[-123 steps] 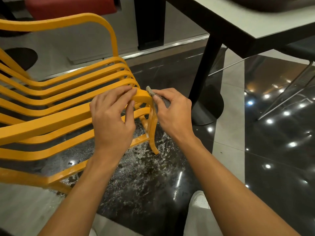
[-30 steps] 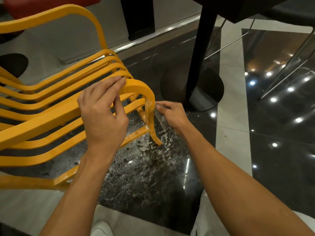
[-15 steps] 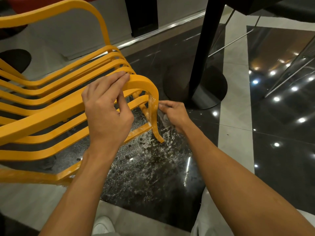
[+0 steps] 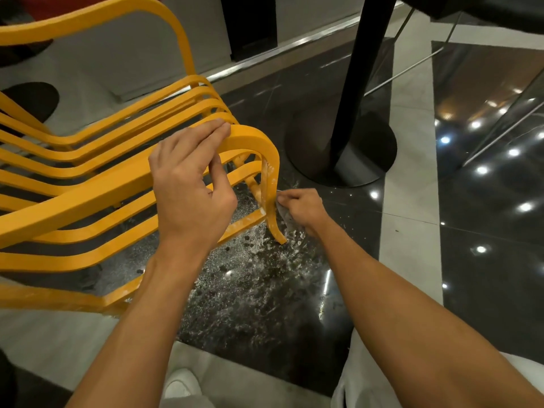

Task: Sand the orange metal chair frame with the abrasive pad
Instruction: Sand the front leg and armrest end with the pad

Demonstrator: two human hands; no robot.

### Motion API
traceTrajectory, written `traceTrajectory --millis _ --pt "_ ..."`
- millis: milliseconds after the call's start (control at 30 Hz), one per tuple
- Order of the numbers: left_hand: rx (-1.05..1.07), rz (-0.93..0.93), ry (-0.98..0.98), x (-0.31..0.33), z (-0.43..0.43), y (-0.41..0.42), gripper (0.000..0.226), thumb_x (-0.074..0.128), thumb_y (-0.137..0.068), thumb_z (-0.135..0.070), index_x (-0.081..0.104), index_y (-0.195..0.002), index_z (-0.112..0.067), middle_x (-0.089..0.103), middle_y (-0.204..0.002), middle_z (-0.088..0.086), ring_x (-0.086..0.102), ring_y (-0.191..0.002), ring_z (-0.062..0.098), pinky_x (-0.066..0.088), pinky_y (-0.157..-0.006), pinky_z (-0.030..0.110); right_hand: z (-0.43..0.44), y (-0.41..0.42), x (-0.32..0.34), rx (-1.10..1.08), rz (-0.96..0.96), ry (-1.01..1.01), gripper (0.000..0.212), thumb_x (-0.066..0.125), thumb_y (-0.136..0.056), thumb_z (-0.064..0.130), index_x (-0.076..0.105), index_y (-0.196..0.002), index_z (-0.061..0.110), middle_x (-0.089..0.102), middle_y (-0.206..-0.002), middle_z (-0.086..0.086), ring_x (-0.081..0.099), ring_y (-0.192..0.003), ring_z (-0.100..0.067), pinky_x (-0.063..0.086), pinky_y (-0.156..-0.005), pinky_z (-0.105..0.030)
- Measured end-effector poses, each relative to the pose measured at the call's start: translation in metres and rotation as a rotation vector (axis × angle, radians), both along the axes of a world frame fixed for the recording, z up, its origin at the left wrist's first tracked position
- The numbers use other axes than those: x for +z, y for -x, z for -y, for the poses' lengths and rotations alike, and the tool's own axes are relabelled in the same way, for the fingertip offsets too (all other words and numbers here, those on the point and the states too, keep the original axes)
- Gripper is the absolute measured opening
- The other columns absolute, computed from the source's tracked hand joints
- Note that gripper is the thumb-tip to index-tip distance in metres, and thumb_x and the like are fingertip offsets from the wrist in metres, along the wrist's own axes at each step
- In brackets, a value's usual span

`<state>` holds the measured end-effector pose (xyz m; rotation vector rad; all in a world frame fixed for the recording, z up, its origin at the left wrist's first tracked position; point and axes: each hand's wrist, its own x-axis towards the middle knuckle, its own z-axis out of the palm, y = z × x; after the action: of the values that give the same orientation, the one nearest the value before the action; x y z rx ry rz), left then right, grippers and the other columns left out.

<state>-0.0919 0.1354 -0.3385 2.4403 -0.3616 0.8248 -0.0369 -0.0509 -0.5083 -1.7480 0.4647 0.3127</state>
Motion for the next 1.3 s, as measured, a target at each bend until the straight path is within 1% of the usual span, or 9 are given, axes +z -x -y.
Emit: traceTrajectory --millis 100,233,333,500,633,800,900,1167,1300 --pt "-0.01 -0.017 0.002 0.002 -0.001 0.001 0.039 0.06 -0.1 -0.007 0.071 -0.136 -0.017 0.068 -0.139 -0.005 0.058 -0.133 0.019 0.036 -0.116 0.037 0.004 0.005 0.028 -0.033 0.054 -0.058 0.016 0.069 -0.1 0.014 0.081 -0.111 0.014 0.068 -0.062 0.009 0.055 -0.039 0.003 0.045 -0.05 -0.019" --pt "-0.014 -0.051 0.002 0.005 -0.003 0.003 0.041 0.06 -0.1 -0.007 0.07 -0.138 -0.018 0.067 -0.141 -0.006 0.057 -0.135 0.018 0.032 -0.118 0.032 0.013 0.022 0.082 -0.099 0.131 -0.234 0.021 0.063 -0.103 0.01 0.077 -0.119 0.008 0.064 -0.054 0.008 0.052 -0.036 0.0 0.043 -0.043 -0.016" --pt "-0.021 -0.074 0.013 0.006 -0.005 0.003 0.041 0.06 -0.099 -0.007 0.07 -0.137 -0.018 0.067 -0.141 -0.006 0.057 -0.136 0.017 0.03 -0.119 0.031 0.014 0.036 0.113 -0.202 0.276 -0.313 0.017 0.066 -0.101 0.011 0.078 -0.112 0.015 0.068 -0.059 0.003 0.063 -0.052 -0.012 0.055 -0.058 -0.023" --pt "-0.022 -0.097 0.019 0.011 -0.007 0.003 0.039 0.06 -0.099 -0.009 0.072 -0.135 -0.018 0.068 -0.14 -0.005 0.058 -0.135 0.017 0.03 -0.118 0.03 -0.015 0.045 0.117 -0.315 0.617 -0.011 0.012 0.078 -0.093 0.017 0.081 -0.104 0.021 0.072 -0.11 0.003 0.069 -0.104 -0.005 0.057 -0.093 -0.024" --pt "-0.036 -0.104 0.023 0.01 -0.009 0.003 0.04 0.061 -0.098 -0.009 0.072 -0.135 -0.018 0.067 -0.141 -0.005 0.057 -0.136 0.017 0.031 -0.118 0.033 -0.037 0.044 0.112 -0.367 0.824 0.206 0.009 0.08 -0.089 0.011 0.078 -0.098 0.011 0.065 -0.106 -0.003 0.064 -0.099 -0.006 0.047 -0.088 -0.011" --pt "-0.034 -0.081 0.019 0.007 -0.01 0.001 0.04 0.061 -0.098 -0.008 0.071 -0.135 -0.017 0.068 -0.141 -0.005 0.057 -0.137 0.017 0.034 -0.12 0.04 -0.045 0.041 0.088 -0.359 0.89 0.338 0.009 0.078 -0.091 0.009 0.073 -0.097 0.008 0.067 -0.1 -0.002 0.064 -0.091 -0.01 0.055 -0.081 -0.024" --pt "-0.022 -0.07 0.021 0.005 -0.009 0.001 0.039 0.061 -0.098 -0.008 0.072 -0.134 -0.016 0.068 -0.14 -0.004 0.058 -0.136 0.017 0.033 -0.12 0.038 -0.046 0.046 0.077 -0.374 0.826 0.321 0.012 0.076 -0.093 0.012 0.07 -0.103 0.013 0.069 -0.102 0.001 0.066 -0.094 -0.01 0.058 -0.082 -0.034" --pt "-0.016 -0.065 0.014 0.005 -0.008 0.001 0.04 0.061 -0.097 -0.008 0.072 -0.134 -0.017 0.068 -0.14 -0.005 0.058 -0.136 0.017 0.034 -0.119 0.04 -0.056 0.038 0.11 -0.41 1.08 0.336 0.01 0.076 -0.092 0.002 0.074 -0.102 0.001 0.069 -0.101 -0.009 0.067 -0.094 -0.012 0.053 -0.086 -0.019" --pt "-0.015 -0.062 0.017 0.005 -0.008 0.001 0.039 0.061 -0.097 -0.008 0.072 -0.134 -0.016 0.068 -0.14 -0.004 0.058 -0.136 0.018 0.036 -0.119 0.044 -0.05 0.039 0.093 -0.427 0.96 0.337 0.005 0.075 -0.093 0.007 0.073 -0.096 0.004 0.069 -0.096 -0.005 0.065 -0.087 -0.011 0.056 -0.077 -0.026"
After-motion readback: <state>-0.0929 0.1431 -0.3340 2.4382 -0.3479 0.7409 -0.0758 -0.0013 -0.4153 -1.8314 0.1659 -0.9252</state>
